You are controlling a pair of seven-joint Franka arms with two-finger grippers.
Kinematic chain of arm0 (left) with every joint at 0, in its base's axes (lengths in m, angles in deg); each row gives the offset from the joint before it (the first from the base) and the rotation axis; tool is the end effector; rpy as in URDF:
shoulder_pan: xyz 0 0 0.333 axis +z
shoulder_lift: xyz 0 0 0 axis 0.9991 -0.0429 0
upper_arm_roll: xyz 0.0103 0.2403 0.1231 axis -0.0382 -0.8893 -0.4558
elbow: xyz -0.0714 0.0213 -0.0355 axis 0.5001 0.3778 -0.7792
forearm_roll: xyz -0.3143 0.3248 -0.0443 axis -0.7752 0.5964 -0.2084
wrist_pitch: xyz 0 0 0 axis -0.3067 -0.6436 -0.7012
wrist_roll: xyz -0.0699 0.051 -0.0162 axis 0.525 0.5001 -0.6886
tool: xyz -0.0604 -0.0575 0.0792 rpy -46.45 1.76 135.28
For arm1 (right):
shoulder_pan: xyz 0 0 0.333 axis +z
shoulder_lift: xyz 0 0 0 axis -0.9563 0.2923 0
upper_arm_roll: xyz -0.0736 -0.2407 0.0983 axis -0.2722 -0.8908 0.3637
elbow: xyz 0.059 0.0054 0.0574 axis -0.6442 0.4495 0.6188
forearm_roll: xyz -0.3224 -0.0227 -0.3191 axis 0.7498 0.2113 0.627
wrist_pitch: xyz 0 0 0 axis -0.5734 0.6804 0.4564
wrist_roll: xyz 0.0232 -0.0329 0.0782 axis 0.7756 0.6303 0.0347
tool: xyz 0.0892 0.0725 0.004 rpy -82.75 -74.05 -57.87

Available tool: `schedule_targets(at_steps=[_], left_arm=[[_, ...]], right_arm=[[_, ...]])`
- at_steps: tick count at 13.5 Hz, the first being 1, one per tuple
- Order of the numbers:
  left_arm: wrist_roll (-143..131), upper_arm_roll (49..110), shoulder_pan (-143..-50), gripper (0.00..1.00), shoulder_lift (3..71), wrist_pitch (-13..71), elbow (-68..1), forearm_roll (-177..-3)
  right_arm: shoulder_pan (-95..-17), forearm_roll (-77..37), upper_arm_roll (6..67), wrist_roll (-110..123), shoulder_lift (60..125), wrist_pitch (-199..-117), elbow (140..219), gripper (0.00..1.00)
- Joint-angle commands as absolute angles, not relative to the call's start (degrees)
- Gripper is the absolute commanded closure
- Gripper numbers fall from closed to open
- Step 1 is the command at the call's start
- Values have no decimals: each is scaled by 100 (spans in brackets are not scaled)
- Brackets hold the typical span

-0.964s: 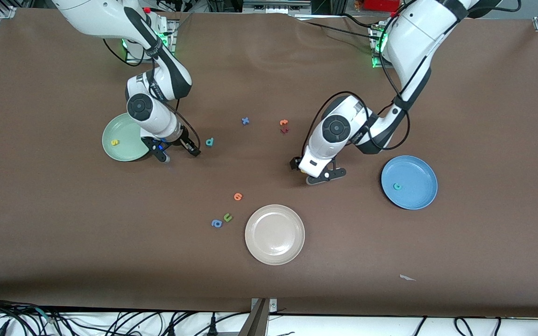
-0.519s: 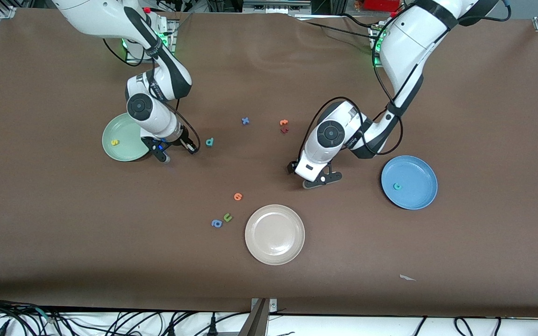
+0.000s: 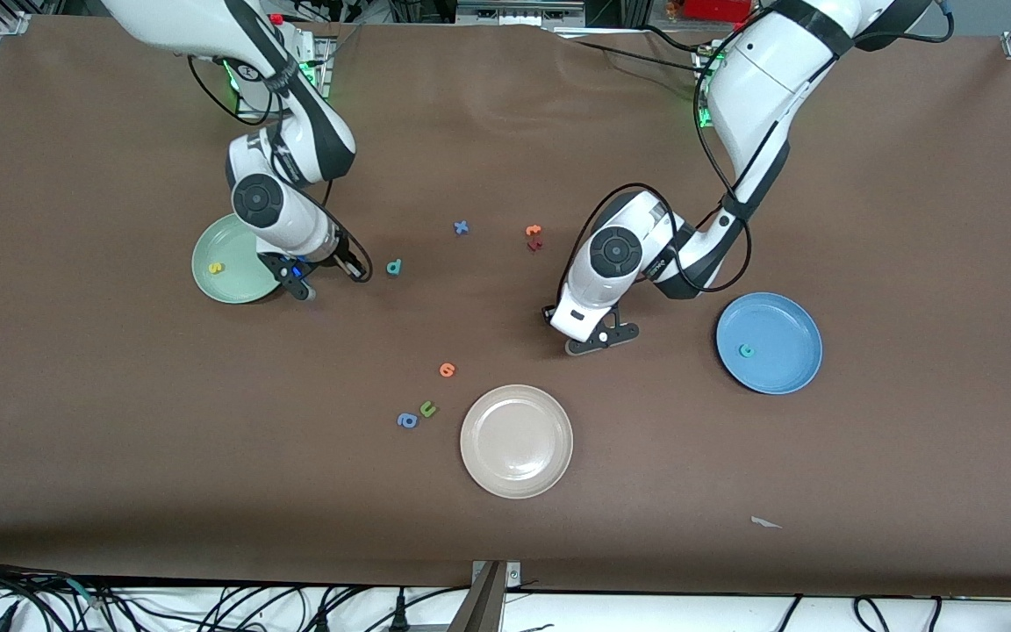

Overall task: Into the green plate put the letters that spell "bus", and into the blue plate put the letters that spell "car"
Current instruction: 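Reach the right gripper to yellow u while the left gripper reaches yellow d, then place u and d on green and blue plates with the right and left grippers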

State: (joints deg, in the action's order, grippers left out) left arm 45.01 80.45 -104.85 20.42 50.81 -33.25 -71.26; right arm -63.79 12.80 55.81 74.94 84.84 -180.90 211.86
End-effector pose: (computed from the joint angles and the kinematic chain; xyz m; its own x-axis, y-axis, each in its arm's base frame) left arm 0.5435 -0.4030 0.0830 0.9495 0.2998 -0.0929 0.3059 -0.9502 0.0597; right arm 0.4865 0.2221 0.1148 0.7094 -0.6856 -0.1634 -0.6810 -0.7265 0.0920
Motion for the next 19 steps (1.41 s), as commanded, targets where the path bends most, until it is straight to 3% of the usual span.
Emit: schedule_targets(at_steps=[1,6,10,11,12,13,14,17,19], left_arm=[[4569,7946,-10591,67,1973,5060,-3229,-7163],[4499,7928,-10495,69,2052,4911,-3220,-7154],[3420,7972,-9889,69,2158,2964,-2282,-7242],[3087,7981,-9723,69,2166,2559,-2123,-7242],[2674,7981,-9529,70,2201,2259,-2052,-7242],[2288,7972,-9336,70,2263,2038,-2051,-7233],[1849,7972,-9091,70,2307,1819,-2051,-7216],[914,7920,-8588,71,2307,1465,-2077,-7145],[441,7875,-8377,71,2246,1465,-2112,-6813]], right_arm=[[-6413,1261,5080,6641,7870,-17224,21282,94],[-6413,1261,3875,4776,8027,-17001,21378,93],[-6430,1261,3320,3870,8396,-17063,21387,86],[-6465,1261,3285,3772,8423,-17072,21387,79],[-6474,1261,3276,3745,8432,-17072,21387,64],[-6475,1261,3276,3754,8406,-17054,21387,23],[-6466,1252,3275,3780,8362,-17019,21379,2],[-6439,1226,3485,4104,8116,-16687,21309,1],[-6439,1217,4055,4857,7905,-16676,21265,1]])
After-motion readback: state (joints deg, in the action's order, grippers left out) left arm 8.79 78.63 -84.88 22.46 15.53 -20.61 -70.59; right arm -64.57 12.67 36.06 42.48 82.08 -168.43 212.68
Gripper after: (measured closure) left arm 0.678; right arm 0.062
